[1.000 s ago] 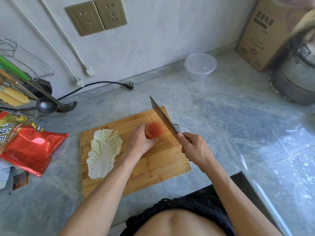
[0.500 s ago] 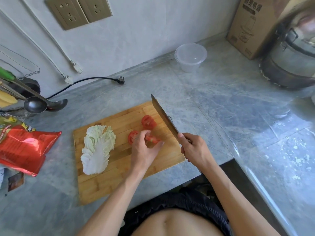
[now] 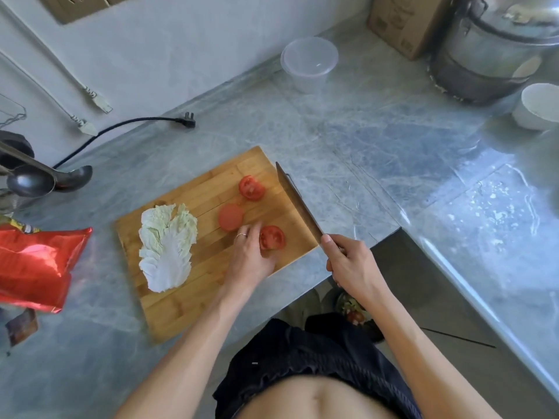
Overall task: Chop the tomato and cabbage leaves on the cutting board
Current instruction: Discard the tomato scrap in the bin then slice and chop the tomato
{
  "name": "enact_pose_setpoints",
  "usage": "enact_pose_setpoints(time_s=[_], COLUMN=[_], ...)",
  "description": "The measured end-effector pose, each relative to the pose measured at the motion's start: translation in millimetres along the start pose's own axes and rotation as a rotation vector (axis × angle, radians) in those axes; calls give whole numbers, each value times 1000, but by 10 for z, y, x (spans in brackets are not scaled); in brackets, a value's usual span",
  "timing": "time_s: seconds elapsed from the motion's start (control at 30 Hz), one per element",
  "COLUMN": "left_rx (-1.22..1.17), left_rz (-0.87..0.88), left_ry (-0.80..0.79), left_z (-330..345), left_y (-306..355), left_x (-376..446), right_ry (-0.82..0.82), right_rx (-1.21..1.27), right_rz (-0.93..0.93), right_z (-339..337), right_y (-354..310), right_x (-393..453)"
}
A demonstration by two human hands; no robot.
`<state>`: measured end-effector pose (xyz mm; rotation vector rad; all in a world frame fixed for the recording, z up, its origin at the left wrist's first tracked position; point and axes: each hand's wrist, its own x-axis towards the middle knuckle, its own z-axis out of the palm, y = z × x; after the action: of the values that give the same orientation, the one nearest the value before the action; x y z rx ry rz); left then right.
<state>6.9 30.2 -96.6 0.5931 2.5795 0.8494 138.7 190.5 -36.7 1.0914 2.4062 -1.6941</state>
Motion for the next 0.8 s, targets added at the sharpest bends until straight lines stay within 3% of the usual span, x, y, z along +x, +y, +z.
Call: enact_pose_setpoints(time_s=[0.1, 0.43, 0.57, 0.8], left_rx=[50, 36, 166, 189], left_rz=[74, 46, 97, 23], left_ry=[9, 97, -29, 56], left_z=[-6, 186, 131, 401], left_y=[33, 31, 24, -243], left_x=[66, 217, 235, 406], right_ry=[29, 14, -11, -18], right_rx=[-16, -148, -184, -221], right_rz=[-1, -43, -37, -49], right_z=[67, 206, 215, 187], right_y=[-34, -132, -144, -163], right_x=[-144, -402, -436, -402])
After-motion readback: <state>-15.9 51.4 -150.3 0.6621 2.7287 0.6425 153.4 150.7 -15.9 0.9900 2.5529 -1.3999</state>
